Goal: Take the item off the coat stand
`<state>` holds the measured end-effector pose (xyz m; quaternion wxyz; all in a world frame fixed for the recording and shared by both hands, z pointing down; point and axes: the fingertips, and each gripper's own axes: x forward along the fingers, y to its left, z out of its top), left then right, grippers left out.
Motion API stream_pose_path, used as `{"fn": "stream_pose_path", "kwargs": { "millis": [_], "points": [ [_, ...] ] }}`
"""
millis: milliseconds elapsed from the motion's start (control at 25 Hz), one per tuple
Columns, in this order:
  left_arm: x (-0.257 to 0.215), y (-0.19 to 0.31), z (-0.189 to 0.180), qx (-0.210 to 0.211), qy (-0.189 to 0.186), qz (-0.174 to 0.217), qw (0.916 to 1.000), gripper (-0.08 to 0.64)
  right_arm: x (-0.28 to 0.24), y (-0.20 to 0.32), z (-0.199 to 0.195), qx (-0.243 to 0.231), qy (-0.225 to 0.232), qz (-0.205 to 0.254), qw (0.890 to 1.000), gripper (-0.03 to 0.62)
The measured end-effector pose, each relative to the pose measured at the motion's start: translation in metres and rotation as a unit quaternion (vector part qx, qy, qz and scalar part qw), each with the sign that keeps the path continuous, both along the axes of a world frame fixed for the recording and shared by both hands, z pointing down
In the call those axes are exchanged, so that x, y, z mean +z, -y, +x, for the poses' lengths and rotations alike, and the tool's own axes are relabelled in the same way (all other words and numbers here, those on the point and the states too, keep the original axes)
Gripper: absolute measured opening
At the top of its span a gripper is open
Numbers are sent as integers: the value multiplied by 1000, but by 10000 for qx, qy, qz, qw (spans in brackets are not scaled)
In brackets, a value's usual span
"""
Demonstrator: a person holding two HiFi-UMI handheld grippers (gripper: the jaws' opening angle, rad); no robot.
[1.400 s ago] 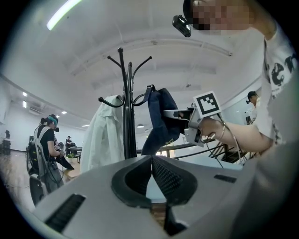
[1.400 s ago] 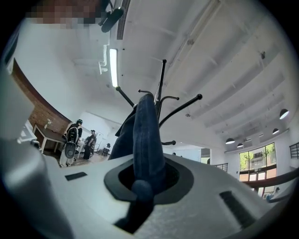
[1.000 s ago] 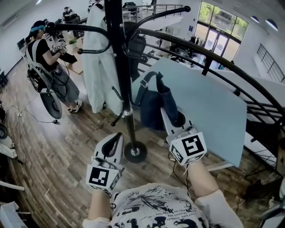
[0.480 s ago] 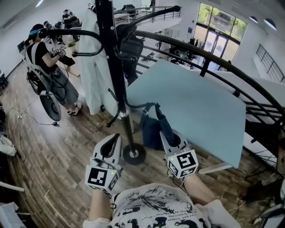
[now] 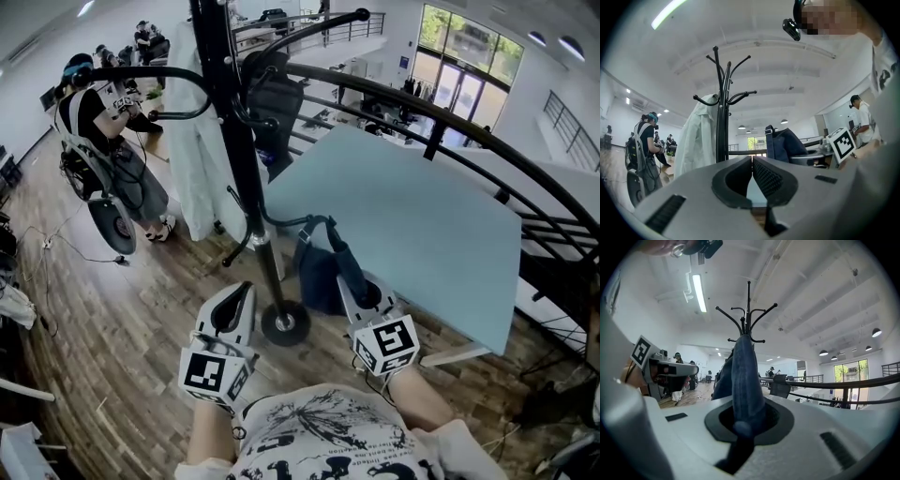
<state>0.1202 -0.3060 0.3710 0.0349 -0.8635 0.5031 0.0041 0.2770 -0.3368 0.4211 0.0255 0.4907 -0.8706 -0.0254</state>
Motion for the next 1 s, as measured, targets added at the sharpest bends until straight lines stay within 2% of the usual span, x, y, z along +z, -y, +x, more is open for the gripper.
{"fn": "stream_pose_path", "kwargs": {
  "millis": [1000],
  "points": [
    [-3, -7, -10, -230, 94, -20, 9997, 5, -2, -1, -9, -106, -267, -11, 9996, 18]
  ]
}}
